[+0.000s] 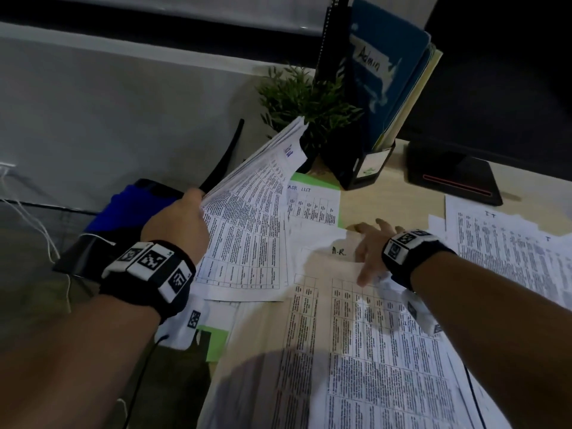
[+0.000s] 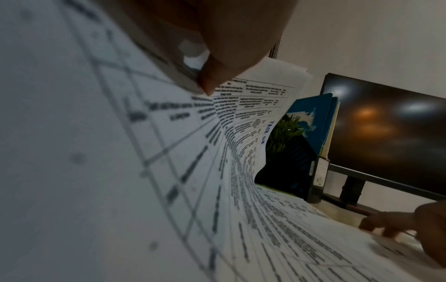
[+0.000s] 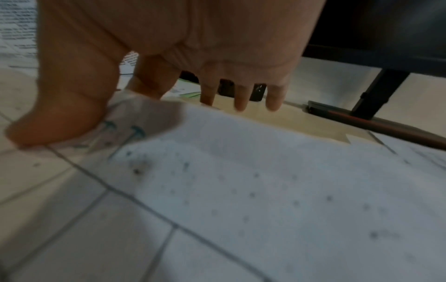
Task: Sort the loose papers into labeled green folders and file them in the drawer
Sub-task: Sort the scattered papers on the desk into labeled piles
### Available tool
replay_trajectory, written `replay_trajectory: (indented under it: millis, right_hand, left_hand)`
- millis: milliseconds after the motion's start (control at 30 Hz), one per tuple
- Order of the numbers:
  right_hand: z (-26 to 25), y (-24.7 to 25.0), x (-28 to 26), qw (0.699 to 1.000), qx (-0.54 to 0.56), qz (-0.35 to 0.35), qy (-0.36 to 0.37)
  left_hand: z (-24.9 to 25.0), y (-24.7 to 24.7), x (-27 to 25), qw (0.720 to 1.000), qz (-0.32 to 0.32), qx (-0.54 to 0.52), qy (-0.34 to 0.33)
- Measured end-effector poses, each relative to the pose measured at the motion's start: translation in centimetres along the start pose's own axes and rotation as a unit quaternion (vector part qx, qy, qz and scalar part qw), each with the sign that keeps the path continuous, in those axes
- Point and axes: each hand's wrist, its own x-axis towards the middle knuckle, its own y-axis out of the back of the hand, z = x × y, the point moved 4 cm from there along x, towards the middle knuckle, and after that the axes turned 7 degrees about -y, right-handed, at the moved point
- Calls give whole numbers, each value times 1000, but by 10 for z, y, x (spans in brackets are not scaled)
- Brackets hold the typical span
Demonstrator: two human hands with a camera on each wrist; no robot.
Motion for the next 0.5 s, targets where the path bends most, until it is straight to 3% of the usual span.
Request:
replay_trajectory:
  millis: [100,300,500]
  right_hand:
    - [0,-6,14,999,36,-8,-14]
    - [-1,-8,19,1000,-8,13,-22]
    - [-7,-7,15,998,-13,-6,59]
  left_hand:
    - [-1,1,1,1000,3,-6,-8]
    - [-1,-5,2,1000,-4,-6,5]
    - [1,-3,7,1000,-14,-2,19]
